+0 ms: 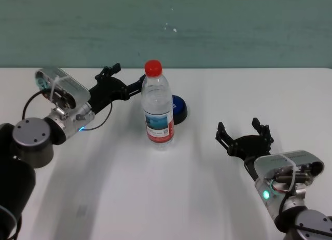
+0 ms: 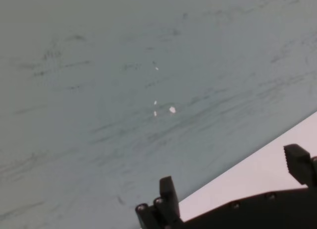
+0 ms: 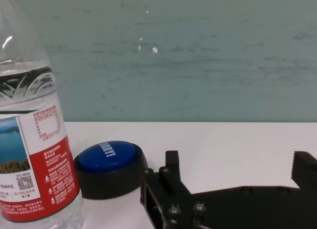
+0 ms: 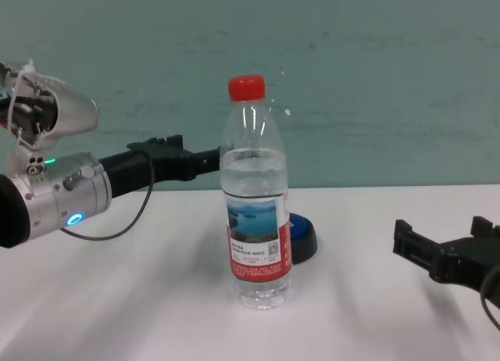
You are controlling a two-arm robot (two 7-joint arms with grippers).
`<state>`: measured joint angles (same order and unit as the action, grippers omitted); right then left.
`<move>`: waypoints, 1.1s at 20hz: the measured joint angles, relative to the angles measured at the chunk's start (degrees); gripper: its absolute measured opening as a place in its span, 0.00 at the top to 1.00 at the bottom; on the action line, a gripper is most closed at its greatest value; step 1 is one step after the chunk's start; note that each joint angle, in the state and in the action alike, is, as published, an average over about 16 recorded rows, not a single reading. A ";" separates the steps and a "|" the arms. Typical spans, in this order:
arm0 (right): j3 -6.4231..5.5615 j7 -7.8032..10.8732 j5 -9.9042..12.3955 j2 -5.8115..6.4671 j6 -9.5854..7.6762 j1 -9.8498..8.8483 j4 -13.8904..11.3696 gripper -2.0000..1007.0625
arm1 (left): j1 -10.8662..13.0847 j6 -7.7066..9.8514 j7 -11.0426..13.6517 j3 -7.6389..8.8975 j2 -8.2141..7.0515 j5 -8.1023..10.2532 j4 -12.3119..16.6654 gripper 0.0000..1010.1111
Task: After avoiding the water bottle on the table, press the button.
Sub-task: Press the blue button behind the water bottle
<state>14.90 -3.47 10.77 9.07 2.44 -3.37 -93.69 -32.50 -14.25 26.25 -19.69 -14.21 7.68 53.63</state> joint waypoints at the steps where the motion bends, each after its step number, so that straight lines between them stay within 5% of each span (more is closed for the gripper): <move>1: 0.00 0.00 0.00 0.00 0.00 0.00 0.00 0.00 | -0.10 -0.04 0.02 -0.02 0.05 -0.03 -0.14 0.00; 22: 0.00 0.00 0.00 0.00 0.00 0.00 0.00 0.00 | -0.26 -0.32 -0.85 1.07 -0.11 0.04 -0.85 0.00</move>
<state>14.90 -3.47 10.77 9.07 2.44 -3.37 -93.69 -32.76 -14.57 25.40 -18.61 -14.31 7.72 52.78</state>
